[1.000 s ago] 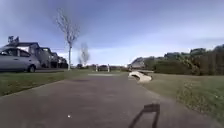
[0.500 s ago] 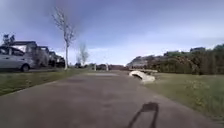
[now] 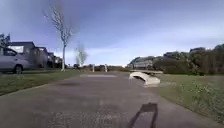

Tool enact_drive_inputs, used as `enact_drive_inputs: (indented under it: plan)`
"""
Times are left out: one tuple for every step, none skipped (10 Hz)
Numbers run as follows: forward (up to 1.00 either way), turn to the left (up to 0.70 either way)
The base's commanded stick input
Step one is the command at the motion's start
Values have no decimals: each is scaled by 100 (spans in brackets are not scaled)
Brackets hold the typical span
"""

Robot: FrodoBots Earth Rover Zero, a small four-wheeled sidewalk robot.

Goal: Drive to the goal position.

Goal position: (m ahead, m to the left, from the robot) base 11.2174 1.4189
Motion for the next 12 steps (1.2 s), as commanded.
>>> enact_drive_inputs:
  plan:
    - [100, 0]
    - [100, 0]
    - [100, 0]
    - [100, 0]
    - [100, 0]
    - [100, 0]
    - [100, 0]
    - [100, 0]
    - [100, 0]
    - [100, 13]
    - [100, 27]
    - [100, 27]
